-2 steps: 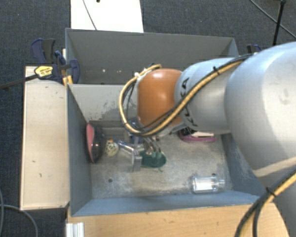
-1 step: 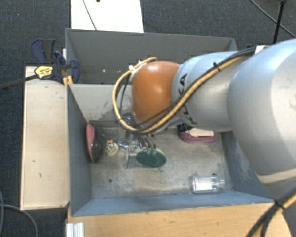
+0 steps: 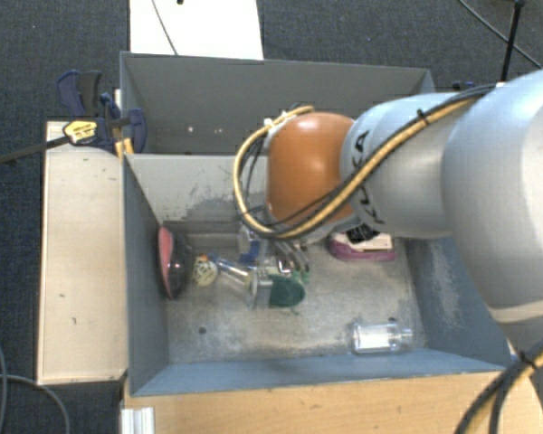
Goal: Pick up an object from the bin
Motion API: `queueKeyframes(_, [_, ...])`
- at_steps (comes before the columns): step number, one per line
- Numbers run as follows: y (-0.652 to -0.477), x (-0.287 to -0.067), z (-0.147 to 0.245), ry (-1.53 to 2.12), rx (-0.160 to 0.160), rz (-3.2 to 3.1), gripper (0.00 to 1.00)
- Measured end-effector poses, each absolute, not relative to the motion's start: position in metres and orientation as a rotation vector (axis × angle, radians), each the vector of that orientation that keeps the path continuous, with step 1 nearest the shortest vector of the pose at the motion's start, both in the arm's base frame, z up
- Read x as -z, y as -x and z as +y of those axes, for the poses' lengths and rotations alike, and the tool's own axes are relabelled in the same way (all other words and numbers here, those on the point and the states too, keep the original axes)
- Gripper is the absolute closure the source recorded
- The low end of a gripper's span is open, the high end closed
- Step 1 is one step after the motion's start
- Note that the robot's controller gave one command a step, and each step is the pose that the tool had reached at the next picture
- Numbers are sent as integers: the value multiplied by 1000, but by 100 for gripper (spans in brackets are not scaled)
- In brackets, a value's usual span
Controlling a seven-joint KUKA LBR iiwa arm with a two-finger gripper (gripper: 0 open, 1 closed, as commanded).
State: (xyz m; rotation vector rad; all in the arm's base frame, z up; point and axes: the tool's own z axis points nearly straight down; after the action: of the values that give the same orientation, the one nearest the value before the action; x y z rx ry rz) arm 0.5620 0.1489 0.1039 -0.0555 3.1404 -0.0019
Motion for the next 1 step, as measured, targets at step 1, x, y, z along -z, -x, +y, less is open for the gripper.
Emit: queueKeyframes(1, [-564, -75, 132, -160, -13, 3122, 0])
